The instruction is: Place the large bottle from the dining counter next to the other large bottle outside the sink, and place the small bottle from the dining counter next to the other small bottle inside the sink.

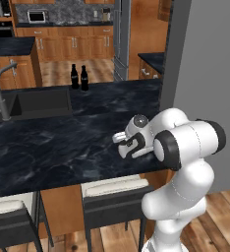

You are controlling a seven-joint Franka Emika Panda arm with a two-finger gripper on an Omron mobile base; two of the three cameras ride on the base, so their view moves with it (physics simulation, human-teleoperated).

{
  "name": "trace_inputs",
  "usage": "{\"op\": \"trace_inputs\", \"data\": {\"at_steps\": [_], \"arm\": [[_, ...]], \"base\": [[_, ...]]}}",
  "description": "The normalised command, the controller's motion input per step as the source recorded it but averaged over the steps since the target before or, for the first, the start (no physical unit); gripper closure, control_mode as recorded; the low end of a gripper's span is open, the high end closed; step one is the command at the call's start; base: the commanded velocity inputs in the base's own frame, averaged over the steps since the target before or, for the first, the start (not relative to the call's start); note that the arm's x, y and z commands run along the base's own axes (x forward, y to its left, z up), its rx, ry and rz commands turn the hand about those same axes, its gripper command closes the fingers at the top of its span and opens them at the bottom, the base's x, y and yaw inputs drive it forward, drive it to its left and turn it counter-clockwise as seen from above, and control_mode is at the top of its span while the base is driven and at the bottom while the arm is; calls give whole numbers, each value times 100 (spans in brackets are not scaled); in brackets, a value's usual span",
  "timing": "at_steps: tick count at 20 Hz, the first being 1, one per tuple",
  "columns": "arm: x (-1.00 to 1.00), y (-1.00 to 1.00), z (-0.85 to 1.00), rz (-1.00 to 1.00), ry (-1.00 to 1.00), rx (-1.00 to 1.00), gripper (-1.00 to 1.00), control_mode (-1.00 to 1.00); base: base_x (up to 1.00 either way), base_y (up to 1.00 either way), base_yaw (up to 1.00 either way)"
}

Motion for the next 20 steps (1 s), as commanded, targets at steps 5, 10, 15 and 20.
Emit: {"op": "trace_inputs", "data": {"at_steps": [5,10,15,20], "arm": [[0,0,12,0,0,0,100,-100],[0,0,31,0,0,2,100,-100],[-1,0,27,0,0,4,100,-100],[0,0,11,0,0,2,100,-100]], "base": [[0,0,0],[0,0,0],[0,0,0],[0,0,0]]}}
